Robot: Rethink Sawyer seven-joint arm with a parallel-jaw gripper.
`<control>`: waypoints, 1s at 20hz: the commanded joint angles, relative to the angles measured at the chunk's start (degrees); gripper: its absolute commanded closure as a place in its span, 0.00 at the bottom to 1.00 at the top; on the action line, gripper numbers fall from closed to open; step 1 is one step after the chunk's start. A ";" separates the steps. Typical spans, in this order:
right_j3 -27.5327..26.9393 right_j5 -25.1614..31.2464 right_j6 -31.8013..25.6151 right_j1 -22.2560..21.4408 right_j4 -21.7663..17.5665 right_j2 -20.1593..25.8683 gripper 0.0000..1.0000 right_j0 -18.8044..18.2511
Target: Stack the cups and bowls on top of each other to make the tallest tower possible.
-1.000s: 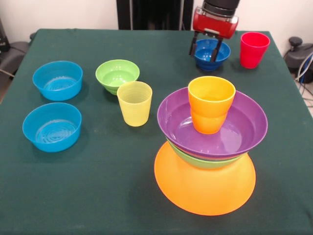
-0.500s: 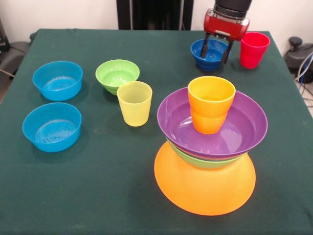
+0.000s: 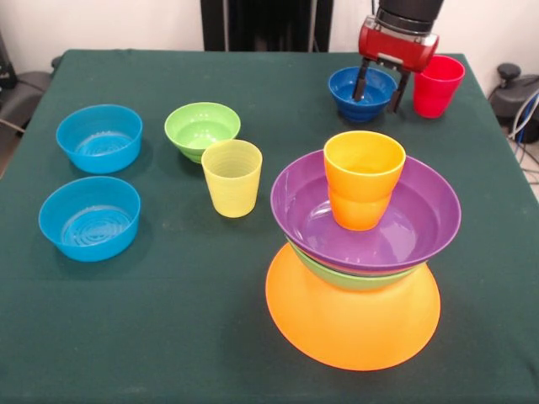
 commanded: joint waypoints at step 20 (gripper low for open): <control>5.73 1.47 16.18 3.96 15.71 6.73 0.00 2.09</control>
